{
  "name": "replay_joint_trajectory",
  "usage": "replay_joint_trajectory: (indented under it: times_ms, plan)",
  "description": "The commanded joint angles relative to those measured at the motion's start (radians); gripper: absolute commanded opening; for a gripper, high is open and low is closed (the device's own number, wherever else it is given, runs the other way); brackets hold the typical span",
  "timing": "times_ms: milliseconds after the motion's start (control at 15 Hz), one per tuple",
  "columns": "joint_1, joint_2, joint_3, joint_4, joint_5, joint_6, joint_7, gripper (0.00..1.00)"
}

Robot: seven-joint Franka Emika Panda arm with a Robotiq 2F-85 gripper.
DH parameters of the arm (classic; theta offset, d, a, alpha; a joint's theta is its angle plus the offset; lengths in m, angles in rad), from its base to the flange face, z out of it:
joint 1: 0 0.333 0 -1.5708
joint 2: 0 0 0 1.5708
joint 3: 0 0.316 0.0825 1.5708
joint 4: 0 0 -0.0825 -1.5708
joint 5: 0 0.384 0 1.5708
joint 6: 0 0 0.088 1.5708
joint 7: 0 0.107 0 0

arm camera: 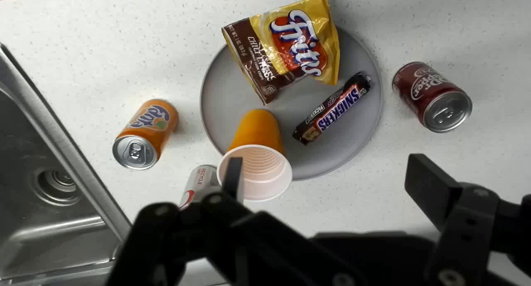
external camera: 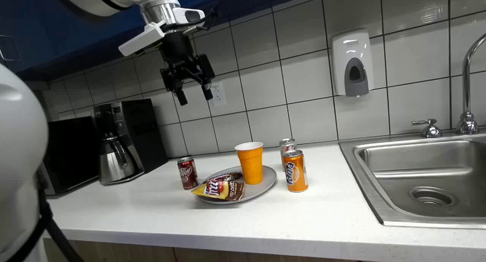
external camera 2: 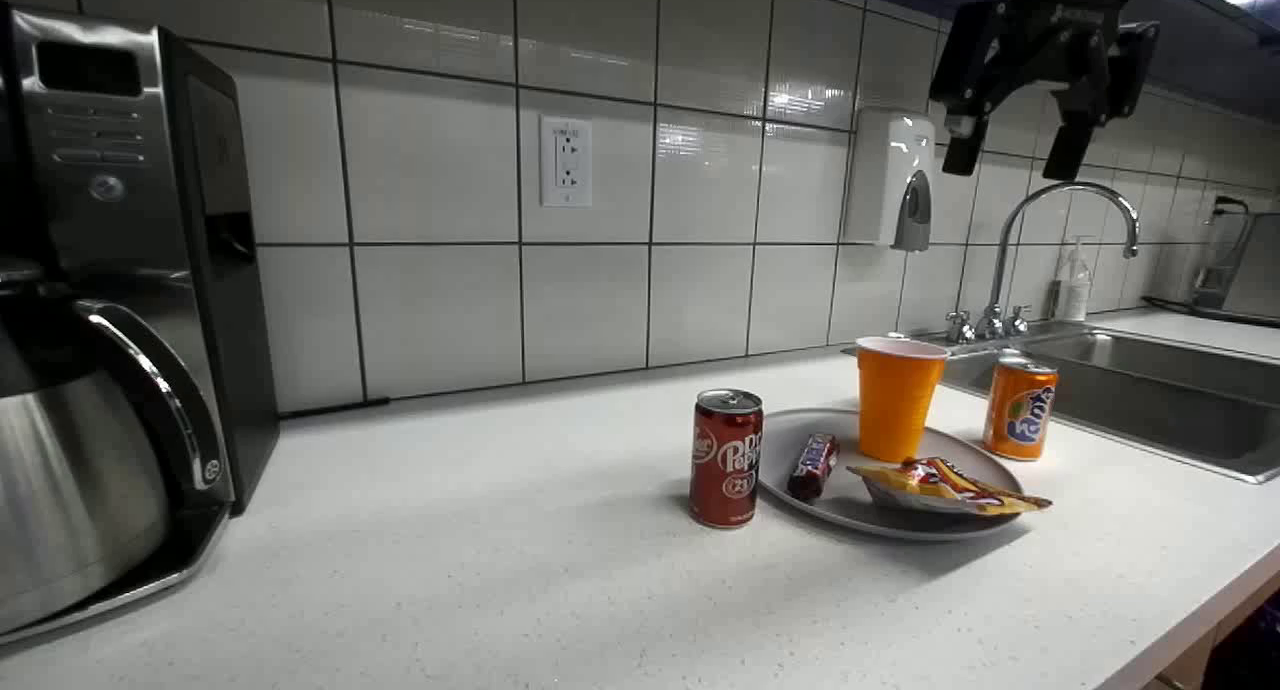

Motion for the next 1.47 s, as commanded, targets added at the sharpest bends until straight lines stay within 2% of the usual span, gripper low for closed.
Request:
replay_joint_trajectory:
  times_ms: [0,600,733,1400]
  plan:
    - [0.000,0.000,0.000,0.002,0.000,-0.003,0.000,1.00]
    - [0.000,0.000,0.000,0.002,0.000,-0.003,0.000,1.00]
    - [-0.025,0.022,0.031,0.001,-0.019,0.036,0.082,1.00]
    - [-0.047,0.149,0.097,0.003,-0.026,0.179,0.374,1.00]
